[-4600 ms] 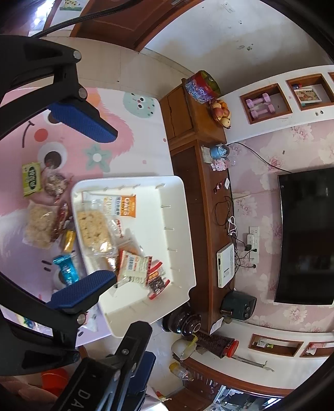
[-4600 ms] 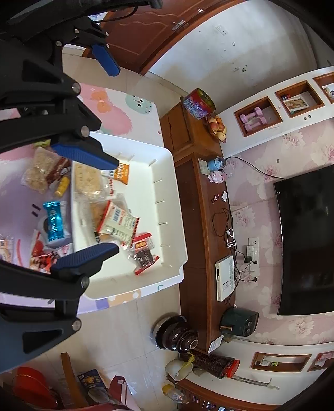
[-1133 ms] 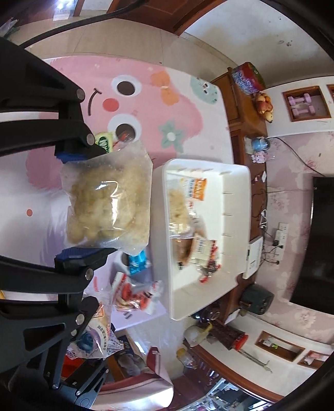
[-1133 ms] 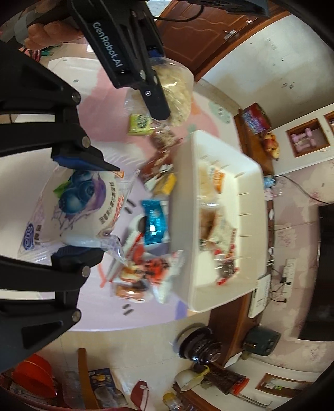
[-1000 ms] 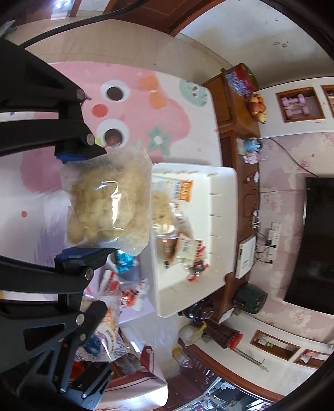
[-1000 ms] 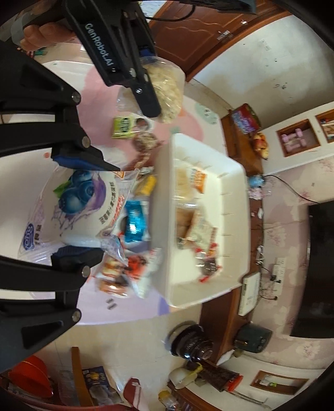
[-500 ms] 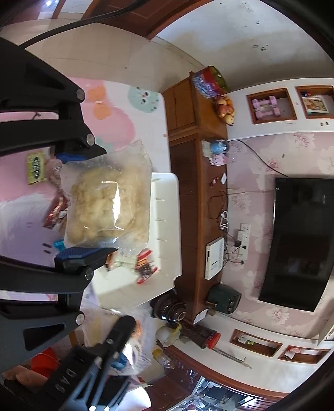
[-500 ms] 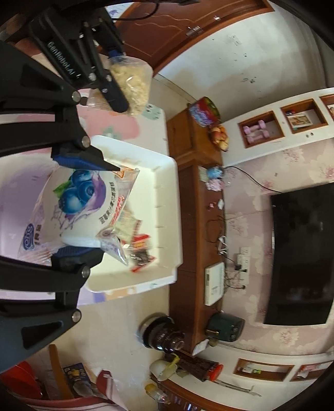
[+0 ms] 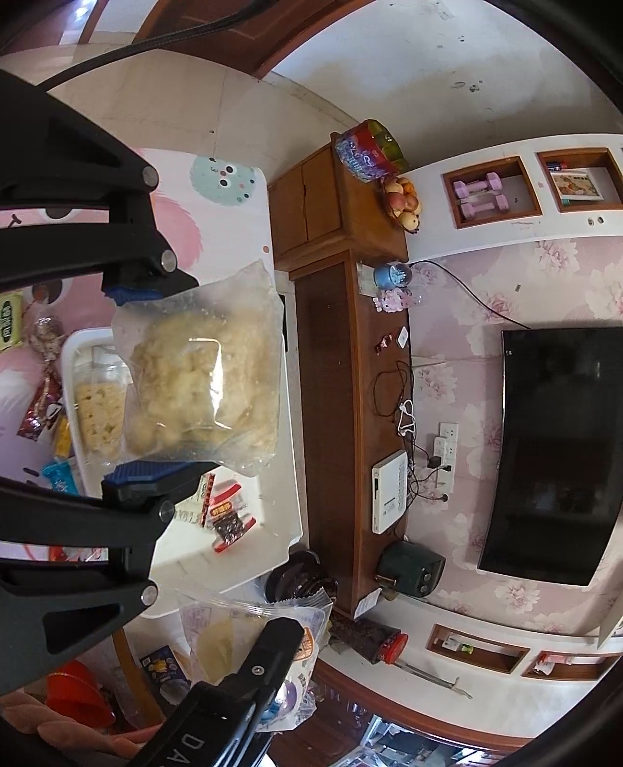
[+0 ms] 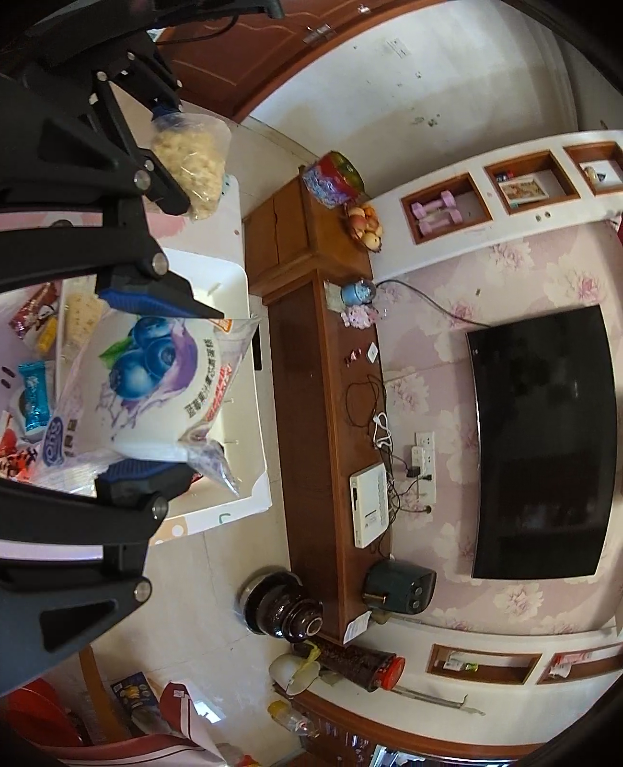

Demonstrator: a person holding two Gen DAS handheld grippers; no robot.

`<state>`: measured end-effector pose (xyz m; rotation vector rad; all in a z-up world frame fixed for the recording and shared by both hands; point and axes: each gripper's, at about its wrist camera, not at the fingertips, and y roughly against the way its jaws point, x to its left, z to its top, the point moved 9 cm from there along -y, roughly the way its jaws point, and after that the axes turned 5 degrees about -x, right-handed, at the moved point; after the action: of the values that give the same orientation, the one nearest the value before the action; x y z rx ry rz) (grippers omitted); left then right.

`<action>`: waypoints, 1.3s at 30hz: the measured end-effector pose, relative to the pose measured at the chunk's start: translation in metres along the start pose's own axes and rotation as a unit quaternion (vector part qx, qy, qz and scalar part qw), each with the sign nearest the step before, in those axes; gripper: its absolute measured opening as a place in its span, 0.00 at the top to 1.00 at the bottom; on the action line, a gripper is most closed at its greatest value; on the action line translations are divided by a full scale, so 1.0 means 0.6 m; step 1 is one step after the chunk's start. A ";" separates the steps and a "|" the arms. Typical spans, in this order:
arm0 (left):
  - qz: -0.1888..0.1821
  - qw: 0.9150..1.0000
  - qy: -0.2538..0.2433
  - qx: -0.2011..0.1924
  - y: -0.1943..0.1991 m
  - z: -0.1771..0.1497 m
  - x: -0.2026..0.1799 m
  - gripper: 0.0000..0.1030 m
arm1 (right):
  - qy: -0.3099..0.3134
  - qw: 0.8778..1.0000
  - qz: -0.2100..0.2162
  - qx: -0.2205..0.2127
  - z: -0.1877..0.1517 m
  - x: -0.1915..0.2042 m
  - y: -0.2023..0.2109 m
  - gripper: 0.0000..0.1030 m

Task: Organize snacks
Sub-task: 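Carry both held snacks over the white bin and open both tools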

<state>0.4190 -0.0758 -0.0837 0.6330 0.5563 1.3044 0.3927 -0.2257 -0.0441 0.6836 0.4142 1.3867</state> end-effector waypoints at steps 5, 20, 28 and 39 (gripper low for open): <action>0.004 1.000 -0.005 0.008 -0.029 -0.001 -0.002 0.54 | -0.006 1.000 -0.013 0.011 -0.004 -0.005 -0.034 0.53; 0.029 0.999 -0.017 0.018 -0.070 -0.012 0.002 0.54 | -0.008 0.999 -0.030 0.034 -0.026 -0.006 -0.089 0.53; 0.043 0.999 -0.024 0.019 -0.083 -0.021 0.002 0.54 | 0.002 0.998 -0.038 0.044 -0.040 -0.004 -0.106 0.52; 0.067 0.997 -0.013 0.026 -0.098 -0.037 0.014 0.10 | 0.016 0.997 -0.056 0.052 -0.054 0.001 -0.121 0.42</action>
<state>0.4459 -0.0735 -0.1409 0.7395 0.5356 1.4096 0.4265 -0.2218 -0.1159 0.7129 0.5450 1.2786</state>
